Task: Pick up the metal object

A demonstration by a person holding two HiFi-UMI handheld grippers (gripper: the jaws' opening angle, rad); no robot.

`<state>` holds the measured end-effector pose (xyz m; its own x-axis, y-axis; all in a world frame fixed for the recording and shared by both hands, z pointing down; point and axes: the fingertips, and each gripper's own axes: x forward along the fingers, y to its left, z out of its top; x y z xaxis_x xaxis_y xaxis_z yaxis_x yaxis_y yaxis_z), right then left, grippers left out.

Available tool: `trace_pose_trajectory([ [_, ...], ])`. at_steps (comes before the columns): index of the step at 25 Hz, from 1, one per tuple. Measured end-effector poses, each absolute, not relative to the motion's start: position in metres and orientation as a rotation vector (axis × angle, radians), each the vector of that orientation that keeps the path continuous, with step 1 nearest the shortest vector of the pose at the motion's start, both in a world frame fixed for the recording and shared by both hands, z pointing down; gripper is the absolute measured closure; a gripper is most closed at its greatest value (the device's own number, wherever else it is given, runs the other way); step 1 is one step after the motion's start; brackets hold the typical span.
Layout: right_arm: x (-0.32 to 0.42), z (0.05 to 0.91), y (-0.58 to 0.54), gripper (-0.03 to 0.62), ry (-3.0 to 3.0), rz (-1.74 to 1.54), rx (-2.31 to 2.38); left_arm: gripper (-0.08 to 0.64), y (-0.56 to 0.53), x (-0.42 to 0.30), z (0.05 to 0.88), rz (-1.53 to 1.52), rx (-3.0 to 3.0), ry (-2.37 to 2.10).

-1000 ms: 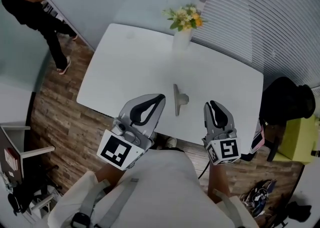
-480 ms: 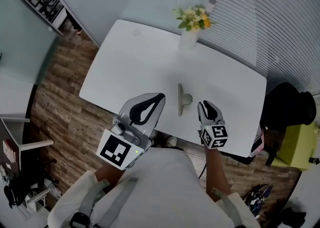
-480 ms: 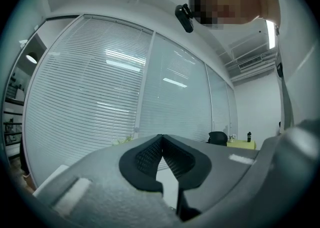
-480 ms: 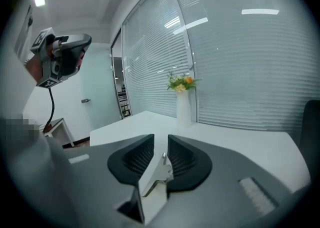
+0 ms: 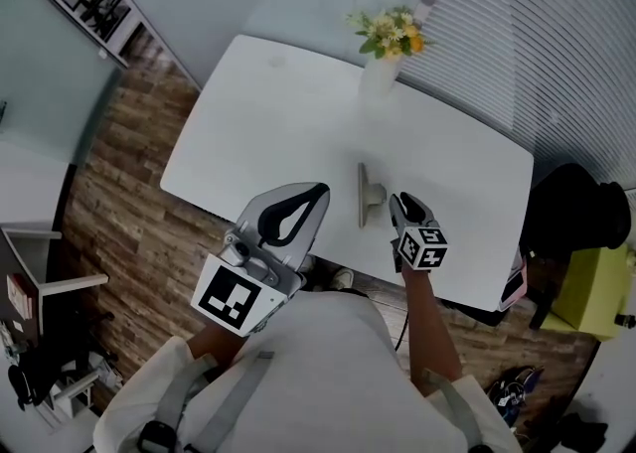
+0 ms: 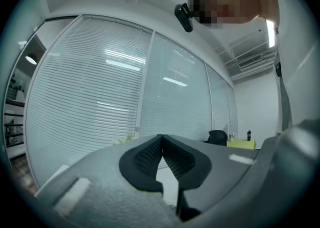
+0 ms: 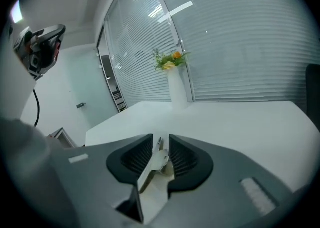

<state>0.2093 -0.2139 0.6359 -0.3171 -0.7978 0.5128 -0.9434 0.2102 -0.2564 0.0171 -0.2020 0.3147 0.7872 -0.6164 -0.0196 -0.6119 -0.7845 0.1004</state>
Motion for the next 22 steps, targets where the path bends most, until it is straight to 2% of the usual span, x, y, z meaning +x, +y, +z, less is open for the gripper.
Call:
trace_pose_trajectory([
  [22, 0.200, 0.714, -0.236, 0.460, -2.138, 0.979, 1.562, 0.561, -0.209, -0.001, 0.320, -0.058, 2.862, -1.046],
])
